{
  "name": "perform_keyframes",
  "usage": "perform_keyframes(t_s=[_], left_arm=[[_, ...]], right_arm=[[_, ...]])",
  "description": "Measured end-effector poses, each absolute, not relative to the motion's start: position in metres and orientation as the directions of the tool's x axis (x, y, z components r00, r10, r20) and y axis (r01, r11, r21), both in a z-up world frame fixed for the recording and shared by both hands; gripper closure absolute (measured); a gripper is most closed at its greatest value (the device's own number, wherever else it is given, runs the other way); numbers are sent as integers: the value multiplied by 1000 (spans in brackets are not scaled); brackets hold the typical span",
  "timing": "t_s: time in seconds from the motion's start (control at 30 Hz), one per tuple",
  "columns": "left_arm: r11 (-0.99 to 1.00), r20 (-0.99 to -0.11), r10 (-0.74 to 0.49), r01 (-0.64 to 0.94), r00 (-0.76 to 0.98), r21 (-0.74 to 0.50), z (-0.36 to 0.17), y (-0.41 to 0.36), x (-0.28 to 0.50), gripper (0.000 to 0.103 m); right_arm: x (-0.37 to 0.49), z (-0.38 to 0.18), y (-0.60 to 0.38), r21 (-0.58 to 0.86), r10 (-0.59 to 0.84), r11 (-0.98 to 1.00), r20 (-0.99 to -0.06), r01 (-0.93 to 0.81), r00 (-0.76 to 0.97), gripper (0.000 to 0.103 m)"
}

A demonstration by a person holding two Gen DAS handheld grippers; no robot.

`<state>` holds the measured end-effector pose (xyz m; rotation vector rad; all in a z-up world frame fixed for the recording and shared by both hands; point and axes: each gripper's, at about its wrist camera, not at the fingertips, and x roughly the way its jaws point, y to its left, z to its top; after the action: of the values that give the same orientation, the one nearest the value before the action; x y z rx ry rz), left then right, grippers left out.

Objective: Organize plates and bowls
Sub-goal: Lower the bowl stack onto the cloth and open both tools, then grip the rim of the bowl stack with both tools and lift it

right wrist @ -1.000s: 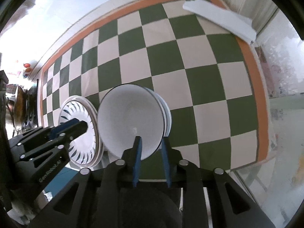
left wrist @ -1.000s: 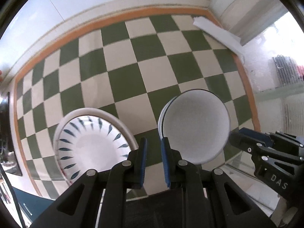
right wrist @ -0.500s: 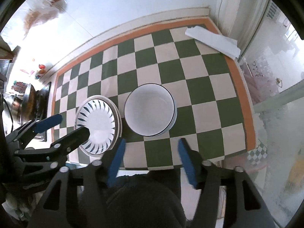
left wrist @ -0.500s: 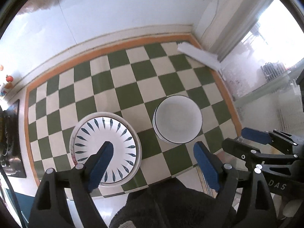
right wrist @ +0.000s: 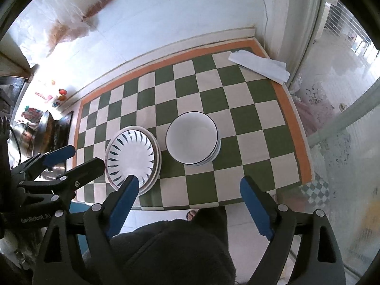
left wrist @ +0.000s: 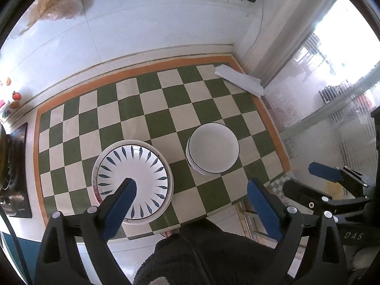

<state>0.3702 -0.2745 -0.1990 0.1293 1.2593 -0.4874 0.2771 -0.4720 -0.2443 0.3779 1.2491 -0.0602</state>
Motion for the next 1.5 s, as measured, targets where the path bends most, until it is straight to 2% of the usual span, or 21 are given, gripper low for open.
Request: perform_keyframes(t_s=[0.17,0.37,0.6,0.9,1.1,1.2,1.27,1.3,1.33,1.4,1.5], left_arm=[[887,-935,-295,420,194,-193,-205,-278,372,7],[873,-930,-361,375,62,-314,-245,-287,398,7],[874,-925,-374,312,-60,-373,-305,-303,442,7],[878,-893,-387,206,-229,-433,-379,-324,488,8],[881,-863,-376,159,-337,-446,-421,-333,499,11],[875,-856,-370,173,-361,-452,-432,-337,499,20],[872,-846,-367,173,-388,-458,-441,-338,498,36],[867,-837,-373,171,-401,-468,-445,-339,497,41],[863,-829,-378,168,-411,-477,-448,-340,498,52],[848,-812,-402,164,-423,-505,-451,-340,496,54],[835,-803,-421,166,-421,-525,-452,-338,498,54]], right_arm=[[274,-245,-473,263,172,931,-928,254,330,13],[285,-270,-490,331,217,900,-904,283,368,11],[313,-343,-526,475,332,793,-862,382,382,11],[342,-441,-545,581,480,672,-814,460,327,11],[355,-485,-546,609,519,623,-791,491,323,13],[360,-504,-546,629,548,593,-773,503,320,17],[363,-513,-545,635,563,581,-765,509,312,22],[364,-519,-543,645,579,570,-755,509,309,29],[365,-524,-543,647,585,565,-752,513,304,37],[368,-533,-540,636,582,575,-760,515,290,48],[373,-539,-538,640,590,577,-756,508,283,48]])
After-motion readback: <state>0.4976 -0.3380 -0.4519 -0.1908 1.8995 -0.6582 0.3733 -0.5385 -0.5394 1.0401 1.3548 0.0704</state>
